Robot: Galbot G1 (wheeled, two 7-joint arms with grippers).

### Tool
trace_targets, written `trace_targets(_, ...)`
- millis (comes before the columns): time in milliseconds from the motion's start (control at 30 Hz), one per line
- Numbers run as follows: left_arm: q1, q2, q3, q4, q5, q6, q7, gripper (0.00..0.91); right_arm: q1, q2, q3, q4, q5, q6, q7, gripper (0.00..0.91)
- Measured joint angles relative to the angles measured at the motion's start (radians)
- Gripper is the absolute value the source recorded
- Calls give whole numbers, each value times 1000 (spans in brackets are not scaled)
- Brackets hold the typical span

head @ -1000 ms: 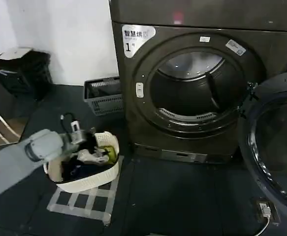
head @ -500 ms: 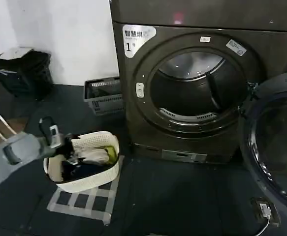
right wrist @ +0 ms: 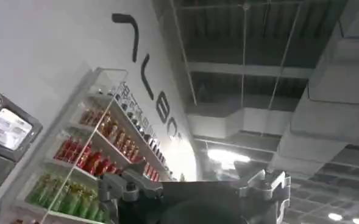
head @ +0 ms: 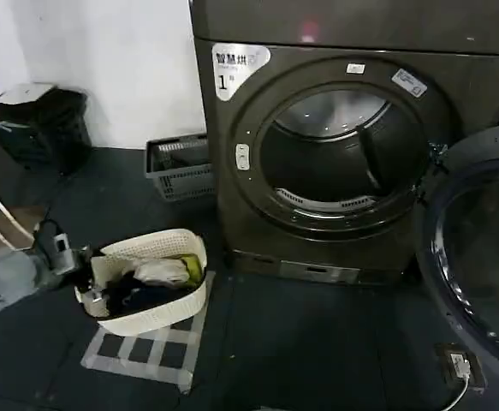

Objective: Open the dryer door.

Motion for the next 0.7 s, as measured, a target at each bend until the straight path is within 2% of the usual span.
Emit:
trace_targets(467,118,37,-96,-23,-15,-6,-6,907,-8,14,-1,16,7,-1,-1,907)
trace_targets(700,233,55,-206,-32,-13,-28,-5,907,-4,16,-10,24,8,0,-1,907)
